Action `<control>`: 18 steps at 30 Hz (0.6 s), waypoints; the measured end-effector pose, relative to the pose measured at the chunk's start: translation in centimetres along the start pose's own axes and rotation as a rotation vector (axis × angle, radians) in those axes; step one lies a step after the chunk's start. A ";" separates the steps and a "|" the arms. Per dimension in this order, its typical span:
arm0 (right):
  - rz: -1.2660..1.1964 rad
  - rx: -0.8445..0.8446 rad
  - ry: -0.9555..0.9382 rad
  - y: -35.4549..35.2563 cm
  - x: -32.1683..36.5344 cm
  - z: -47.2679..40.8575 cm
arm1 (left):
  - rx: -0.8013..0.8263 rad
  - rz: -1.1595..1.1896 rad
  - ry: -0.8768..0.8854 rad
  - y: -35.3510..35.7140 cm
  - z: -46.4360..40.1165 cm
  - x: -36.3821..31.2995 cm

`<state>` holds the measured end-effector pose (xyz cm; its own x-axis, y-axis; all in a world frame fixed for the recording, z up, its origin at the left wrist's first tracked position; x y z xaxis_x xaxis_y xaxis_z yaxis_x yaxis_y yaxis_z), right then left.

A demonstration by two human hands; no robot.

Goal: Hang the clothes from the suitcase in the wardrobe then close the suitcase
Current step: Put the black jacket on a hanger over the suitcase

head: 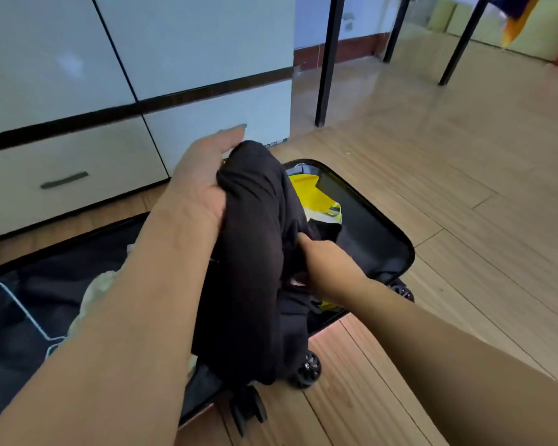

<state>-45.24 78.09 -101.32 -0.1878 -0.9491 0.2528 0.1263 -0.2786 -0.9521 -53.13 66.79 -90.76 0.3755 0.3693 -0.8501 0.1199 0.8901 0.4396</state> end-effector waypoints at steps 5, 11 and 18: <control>-0.108 -0.188 0.082 -4.3 -0.9 -1.1 | -0.425 -0.764 0.076 -10.3 -0.5 -1.5; -0.326 -0.727 0.074 -11.0 -1.6 -0.2 | 0.027 -1.594 0.448 -8.6 0.4 3.0; -0.311 -0.488 0.083 -6.6 -1.9 -0.8 | 0.198 -2.119 0.296 -8.4 -1.0 10.0</control>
<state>-46.49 81.84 -95.69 -0.2226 -0.8135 0.5373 -0.4062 -0.4236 -0.8096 -51.29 63.32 -103.23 -0.5318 -0.8465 0.0243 0.1335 -0.1121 -0.9847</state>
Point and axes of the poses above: each hand's wrist, its own z-axis away from the middle knuckle, its own y-axis out of the palm, x = y × z, the point moved 7 cm from there along -z, towards the middle knuckle, and after that the axes turned 5 degrees about y, right-handed, at the moved point
